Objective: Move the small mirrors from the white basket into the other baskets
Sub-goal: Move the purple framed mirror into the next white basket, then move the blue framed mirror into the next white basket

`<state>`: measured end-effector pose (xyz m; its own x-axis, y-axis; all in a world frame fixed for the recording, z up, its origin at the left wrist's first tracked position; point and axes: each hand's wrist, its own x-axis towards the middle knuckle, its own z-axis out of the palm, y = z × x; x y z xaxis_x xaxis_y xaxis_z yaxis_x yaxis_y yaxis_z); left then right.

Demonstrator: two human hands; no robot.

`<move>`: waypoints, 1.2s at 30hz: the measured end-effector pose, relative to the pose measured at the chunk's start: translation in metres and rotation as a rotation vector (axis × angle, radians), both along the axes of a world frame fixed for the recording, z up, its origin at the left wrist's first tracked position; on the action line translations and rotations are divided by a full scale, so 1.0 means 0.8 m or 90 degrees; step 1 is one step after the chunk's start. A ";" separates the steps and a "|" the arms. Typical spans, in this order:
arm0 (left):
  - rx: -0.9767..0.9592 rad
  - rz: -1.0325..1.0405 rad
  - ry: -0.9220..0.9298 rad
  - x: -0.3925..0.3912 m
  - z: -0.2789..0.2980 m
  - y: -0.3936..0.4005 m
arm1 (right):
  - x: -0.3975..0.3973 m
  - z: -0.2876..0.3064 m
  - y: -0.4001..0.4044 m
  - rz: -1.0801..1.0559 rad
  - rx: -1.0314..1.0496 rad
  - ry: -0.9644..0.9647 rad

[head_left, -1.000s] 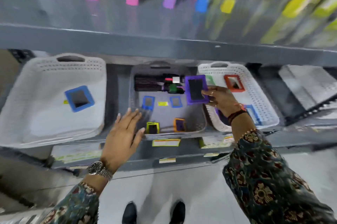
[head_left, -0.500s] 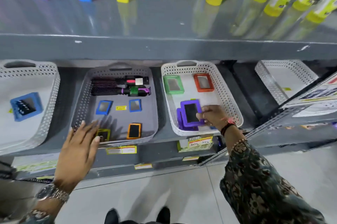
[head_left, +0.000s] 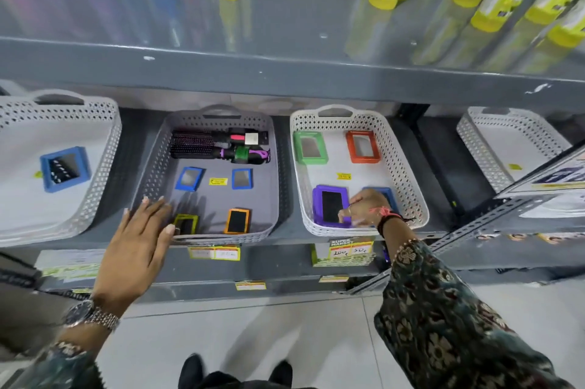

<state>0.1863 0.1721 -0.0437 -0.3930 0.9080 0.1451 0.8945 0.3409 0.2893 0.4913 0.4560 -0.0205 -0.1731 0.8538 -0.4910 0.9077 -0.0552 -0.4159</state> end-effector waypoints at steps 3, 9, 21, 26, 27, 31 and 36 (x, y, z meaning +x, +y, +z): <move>0.018 0.033 -0.004 -0.016 0.009 -0.015 | -0.014 0.010 0.000 -0.014 0.148 0.002; 0.011 0.097 0.000 -0.072 0.028 -0.066 | -0.116 0.055 -0.023 0.040 0.289 0.118; 0.024 0.179 -0.023 -0.212 0.036 -0.146 | -0.469 0.055 -0.176 0.247 0.183 0.346; 0.016 0.181 -0.054 -0.246 0.021 -0.158 | -0.578 0.041 -0.227 0.314 0.131 0.313; 0.012 0.181 -0.058 -0.248 0.017 -0.158 | -0.592 0.036 -0.231 0.325 0.124 0.295; 0.003 0.179 -0.070 -0.256 0.010 -0.159 | -0.646 0.011 -0.243 0.386 0.118 0.119; 0.013 0.181 -0.068 -0.255 0.005 -0.159 | -0.673 -0.014 -0.242 0.347 0.053 0.022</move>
<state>-0.0178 0.0447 -0.0400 -0.6449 0.7568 0.1065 0.7281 0.5660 0.3867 -0.0471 0.2627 -0.0318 -0.6162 0.6714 -0.4116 0.7810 0.4539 -0.4289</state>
